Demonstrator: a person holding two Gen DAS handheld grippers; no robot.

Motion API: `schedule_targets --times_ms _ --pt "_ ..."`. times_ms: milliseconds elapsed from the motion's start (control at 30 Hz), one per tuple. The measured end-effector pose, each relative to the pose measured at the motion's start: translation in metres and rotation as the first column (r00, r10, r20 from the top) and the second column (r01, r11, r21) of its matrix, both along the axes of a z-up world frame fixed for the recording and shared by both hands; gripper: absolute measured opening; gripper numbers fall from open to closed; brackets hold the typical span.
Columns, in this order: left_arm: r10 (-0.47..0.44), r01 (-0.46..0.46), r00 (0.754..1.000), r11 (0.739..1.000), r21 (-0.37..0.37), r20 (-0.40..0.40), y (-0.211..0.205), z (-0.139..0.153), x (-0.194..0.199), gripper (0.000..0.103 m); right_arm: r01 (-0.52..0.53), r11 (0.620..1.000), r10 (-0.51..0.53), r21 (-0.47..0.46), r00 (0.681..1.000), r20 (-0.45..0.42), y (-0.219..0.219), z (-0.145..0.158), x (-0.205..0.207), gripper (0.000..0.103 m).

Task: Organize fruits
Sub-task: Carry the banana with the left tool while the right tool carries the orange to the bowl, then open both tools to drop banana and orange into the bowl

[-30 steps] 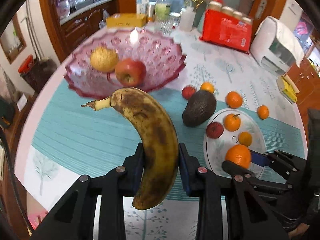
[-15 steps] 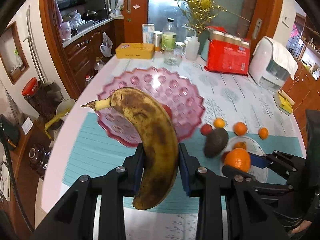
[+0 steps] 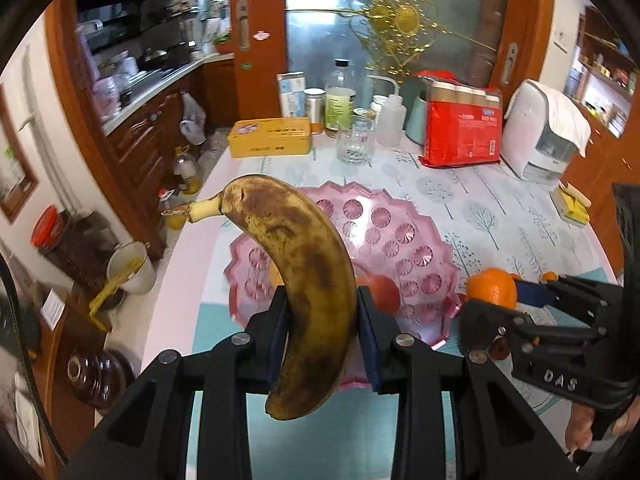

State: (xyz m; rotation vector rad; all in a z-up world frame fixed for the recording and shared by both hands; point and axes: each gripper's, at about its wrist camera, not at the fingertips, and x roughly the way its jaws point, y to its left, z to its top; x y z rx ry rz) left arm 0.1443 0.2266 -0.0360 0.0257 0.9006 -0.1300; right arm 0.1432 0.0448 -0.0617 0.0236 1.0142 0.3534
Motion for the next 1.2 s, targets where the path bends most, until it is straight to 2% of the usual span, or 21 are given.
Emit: schedule_targets --times_ms 67,233,333,467,733,933,1000,1067,1100,1133,1200 --pt "-0.045 0.045 0.999 0.999 0.004 -0.009 -0.001 -0.007 0.017 0.031 0.033 0.999 -0.033 0.015 0.999 -0.019 0.003 -0.006 0.016 0.044" --pt "-0.145 0.143 0.988 0.989 -0.04 -0.051 -0.008 -0.03 0.05 0.031 0.082 0.996 -0.08 0.035 0.996 -0.038 0.008 -0.022 0.043 0.044" --pt "-0.199 0.191 0.975 0.978 -0.083 -0.098 -0.011 -0.051 0.07 0.031 0.091 0.995 -0.089 0.029 0.994 -0.058 0.014 -0.036 0.055 0.045" --pt "-0.254 0.242 0.958 0.965 -0.1 -0.135 -0.017 -0.072 0.081 0.031 0.093 0.996 -0.091 0.015 0.991 -0.095 0.02 -0.053 0.064 0.045" --pt "-0.28 0.274 0.944 0.96 -0.055 -0.177 -0.02 -0.097 0.091 0.031 0.089 0.995 -0.095 -0.044 0.983 -0.158 0.023 -0.076 0.07 0.046" --pt "-0.273 0.27 0.941 0.962 -0.041 -0.199 -0.019 -0.108 0.094 0.031 0.105 0.993 -0.111 -0.048 0.982 -0.153 0.019 -0.077 0.07 0.05" --pt "-0.271 0.269 0.946 0.962 -0.039 -0.179 -0.017 -0.105 0.092 0.034 0.114 0.993 -0.118 -0.039 0.98 -0.16 0.017 -0.078 0.07 0.051" --pt "-0.268 0.265 0.949 0.963 -0.042 -0.166 -0.016 -0.1 0.091 0.048 0.122 0.992 -0.123 -0.015 0.978 -0.169 0.013 -0.078 0.07 0.051" --pt "-0.261 0.258 0.952 0.965 -0.041 -0.161 -0.015 -0.099 0.091 0.06 0.124 0.992 -0.124 -0.012 0.978 -0.17 0.013 -0.078 0.07 0.051" --pt "-0.252 0.249 0.955 0.968 -0.038 -0.155 -0.014 -0.098 0.091 0.064 0.126 0.992 -0.125 -0.01 0.977 -0.171 0.013 -0.078 0.069 0.051" --pt "-0.242 0.241 0.957 0.97 -0.026 -0.158 -0.013 -0.097 0.09 0.064 0.125 0.992 -0.124 -0.005 0.978 -0.169 0.013 -0.076 0.068 0.051"
